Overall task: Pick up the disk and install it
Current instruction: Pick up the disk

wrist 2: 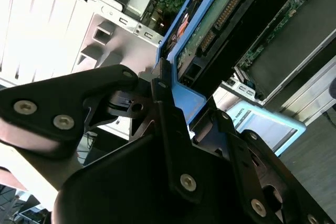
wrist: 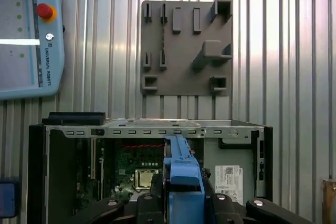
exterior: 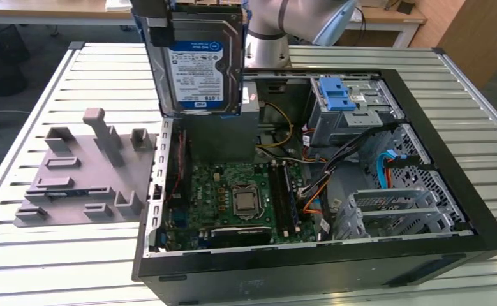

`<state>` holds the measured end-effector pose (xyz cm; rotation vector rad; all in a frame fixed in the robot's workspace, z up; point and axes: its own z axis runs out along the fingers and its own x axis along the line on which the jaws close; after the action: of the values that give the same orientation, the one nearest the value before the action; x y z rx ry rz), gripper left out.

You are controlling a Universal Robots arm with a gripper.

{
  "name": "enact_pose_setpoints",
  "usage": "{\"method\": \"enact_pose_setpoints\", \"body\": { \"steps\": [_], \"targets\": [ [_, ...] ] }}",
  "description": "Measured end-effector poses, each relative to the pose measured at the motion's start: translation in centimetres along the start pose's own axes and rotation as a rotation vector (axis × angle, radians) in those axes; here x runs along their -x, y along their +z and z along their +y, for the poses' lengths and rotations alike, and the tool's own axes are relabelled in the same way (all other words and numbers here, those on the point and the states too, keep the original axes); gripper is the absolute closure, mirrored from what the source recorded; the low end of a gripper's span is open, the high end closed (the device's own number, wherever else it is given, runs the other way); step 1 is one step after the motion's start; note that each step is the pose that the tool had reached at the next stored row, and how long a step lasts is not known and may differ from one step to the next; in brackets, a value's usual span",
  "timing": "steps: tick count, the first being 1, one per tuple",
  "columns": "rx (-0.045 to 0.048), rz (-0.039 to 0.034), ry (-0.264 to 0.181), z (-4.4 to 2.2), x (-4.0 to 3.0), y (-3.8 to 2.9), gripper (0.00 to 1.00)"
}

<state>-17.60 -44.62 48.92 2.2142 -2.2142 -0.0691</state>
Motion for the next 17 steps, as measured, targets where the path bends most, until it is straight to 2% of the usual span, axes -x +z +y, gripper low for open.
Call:
{"method": "enact_pose_setpoints", "body": {
  "steps": [10, 17],
  "targets": [
    [0.0000, -0.0001, 0.000, -2.56, -0.09, -0.01, 0.64],
    [0.0000, 0.0000, 0.000, -5.15, -0.11, -0.06, 0.64]
  ]
}}
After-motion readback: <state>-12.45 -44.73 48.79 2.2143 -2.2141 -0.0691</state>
